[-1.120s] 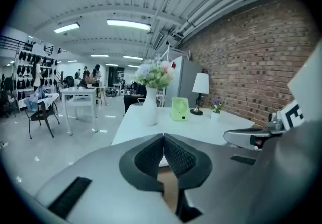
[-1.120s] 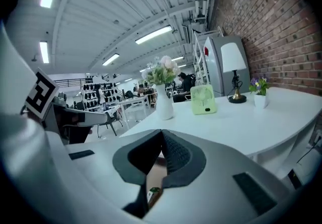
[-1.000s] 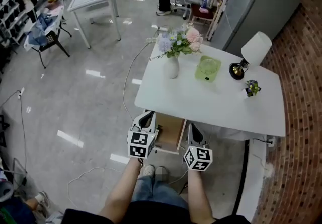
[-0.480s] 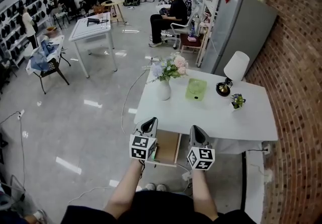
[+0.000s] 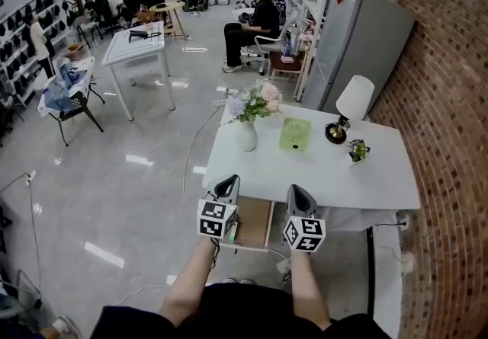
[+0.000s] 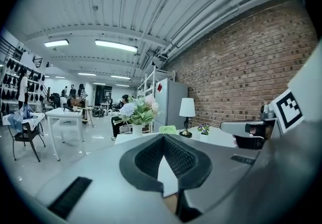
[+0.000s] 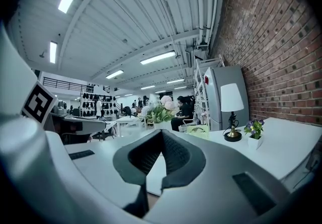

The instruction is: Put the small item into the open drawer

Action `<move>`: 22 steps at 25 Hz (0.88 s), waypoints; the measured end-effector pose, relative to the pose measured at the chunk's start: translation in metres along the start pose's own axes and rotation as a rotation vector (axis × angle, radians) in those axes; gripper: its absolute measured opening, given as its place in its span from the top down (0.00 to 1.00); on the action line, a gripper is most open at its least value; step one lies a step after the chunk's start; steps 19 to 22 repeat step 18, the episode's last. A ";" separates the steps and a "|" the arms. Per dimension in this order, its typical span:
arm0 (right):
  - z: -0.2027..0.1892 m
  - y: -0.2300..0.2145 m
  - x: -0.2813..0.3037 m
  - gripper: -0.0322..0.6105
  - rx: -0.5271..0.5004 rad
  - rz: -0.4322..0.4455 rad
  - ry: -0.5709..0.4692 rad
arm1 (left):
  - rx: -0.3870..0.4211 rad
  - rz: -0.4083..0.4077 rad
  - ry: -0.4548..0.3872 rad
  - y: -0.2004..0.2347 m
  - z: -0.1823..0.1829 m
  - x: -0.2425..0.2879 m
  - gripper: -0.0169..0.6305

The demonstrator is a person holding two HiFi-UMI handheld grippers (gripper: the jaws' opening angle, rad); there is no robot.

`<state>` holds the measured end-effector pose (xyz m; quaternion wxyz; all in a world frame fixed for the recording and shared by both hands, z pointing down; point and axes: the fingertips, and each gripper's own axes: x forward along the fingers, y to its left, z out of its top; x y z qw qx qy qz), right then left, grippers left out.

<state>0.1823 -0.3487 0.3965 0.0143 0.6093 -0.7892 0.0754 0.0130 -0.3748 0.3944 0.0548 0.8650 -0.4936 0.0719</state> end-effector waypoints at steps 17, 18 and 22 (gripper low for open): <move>-0.007 0.010 -0.001 0.95 -0.024 -0.004 0.018 | -0.025 0.002 0.002 0.008 -0.008 -0.008 0.94; -0.008 0.010 -0.002 0.95 -0.025 -0.004 0.019 | -0.027 0.003 0.003 0.008 -0.009 -0.009 0.94; -0.008 0.010 -0.002 0.95 -0.025 -0.004 0.019 | -0.027 0.003 0.003 0.008 -0.009 -0.009 0.94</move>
